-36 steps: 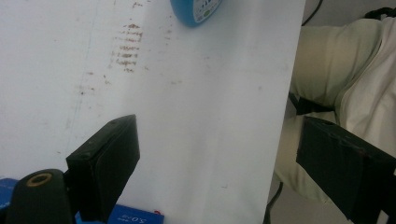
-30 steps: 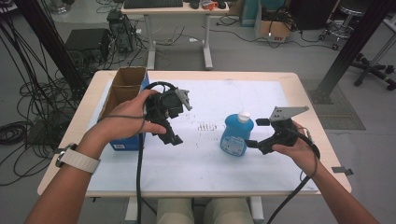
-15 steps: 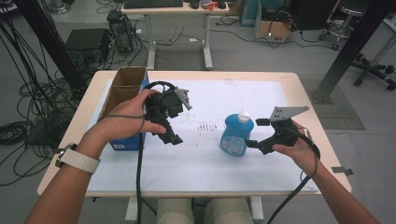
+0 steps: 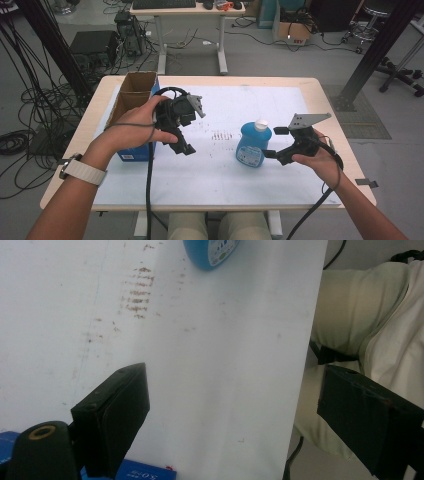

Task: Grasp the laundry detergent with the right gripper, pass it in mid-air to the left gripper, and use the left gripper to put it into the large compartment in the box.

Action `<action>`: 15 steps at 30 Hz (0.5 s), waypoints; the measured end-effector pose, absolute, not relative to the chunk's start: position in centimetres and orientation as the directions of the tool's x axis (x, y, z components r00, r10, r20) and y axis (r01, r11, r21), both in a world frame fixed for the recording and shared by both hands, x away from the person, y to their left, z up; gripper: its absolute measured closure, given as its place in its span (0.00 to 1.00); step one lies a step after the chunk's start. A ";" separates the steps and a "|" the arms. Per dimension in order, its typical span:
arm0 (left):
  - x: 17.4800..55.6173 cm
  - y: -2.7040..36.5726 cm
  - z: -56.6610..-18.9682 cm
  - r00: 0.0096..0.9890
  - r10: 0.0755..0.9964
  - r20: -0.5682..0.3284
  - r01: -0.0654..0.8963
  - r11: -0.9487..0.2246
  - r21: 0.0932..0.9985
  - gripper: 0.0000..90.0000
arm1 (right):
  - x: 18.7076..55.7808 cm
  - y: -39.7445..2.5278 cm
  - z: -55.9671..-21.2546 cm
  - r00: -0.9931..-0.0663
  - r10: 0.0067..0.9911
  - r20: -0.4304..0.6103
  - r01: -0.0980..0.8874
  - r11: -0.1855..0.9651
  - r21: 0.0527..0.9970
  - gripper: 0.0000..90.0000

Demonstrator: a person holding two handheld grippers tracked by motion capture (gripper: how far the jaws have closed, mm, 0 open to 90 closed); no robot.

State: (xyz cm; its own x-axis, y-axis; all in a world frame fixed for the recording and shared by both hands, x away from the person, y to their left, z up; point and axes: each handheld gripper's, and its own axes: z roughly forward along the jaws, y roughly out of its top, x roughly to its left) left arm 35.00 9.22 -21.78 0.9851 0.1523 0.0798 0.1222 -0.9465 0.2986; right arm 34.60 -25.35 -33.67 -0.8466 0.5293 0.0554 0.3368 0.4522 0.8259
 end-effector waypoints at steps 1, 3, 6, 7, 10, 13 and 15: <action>35.0 9.2 -21.8 0.985 0.154 0.080 0.124 -0.946 0.300 0.15 | 34.6 -25.4 -33.7 -0.847 0.529 0.056 0.337 0.452 0.826 0.07; 35.0 9.3 -21.8 0.985 0.154 0.080 0.123 -0.946 0.299 0.15 | 34.6 -25.3 -33.7 -0.847 0.529 0.056 0.336 0.452 0.826 0.07; 35.0 9.3 -21.8 0.985 0.154 0.080 0.124 -0.946 0.300 0.15 | 34.6 -25.3 -33.7 -0.846 0.529 0.056 0.337 0.453 0.825 0.07; 35.0 9.3 -21.8 0.985 0.154 0.080 0.124 -0.946 0.300 0.15 | 34.6 -25.3 -33.7 -0.846 0.530 0.056 0.337 0.451 0.826 0.07; 35.0 9.4 -21.8 0.984 0.157 0.080 0.126 -0.945 0.302 0.15 | 34.6 -25.3 -33.7 -0.846 0.530 0.055 0.336 0.451 0.827 0.07; 35.0 9.4 -21.7 0.984 0.157 0.080 0.126 -0.945 0.303 0.15 | 34.6 -25.3 -33.7 -0.847 0.530 0.055 0.336 0.451 0.827 0.07; 35.0 9.4 -21.7 0.985 0.154 0.084 0.123 -0.947 0.297 0.15 | 34.6 -25.3 -33.7 -0.846 0.530 0.054 0.336 0.451 0.827 0.07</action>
State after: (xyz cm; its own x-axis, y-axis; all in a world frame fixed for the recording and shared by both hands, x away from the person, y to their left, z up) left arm 34.97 9.39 -21.68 0.9846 0.1537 0.0838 0.1226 -0.9471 0.2966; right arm 34.59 -25.34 -33.68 -0.8462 0.5301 0.0544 0.3356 0.4508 0.8271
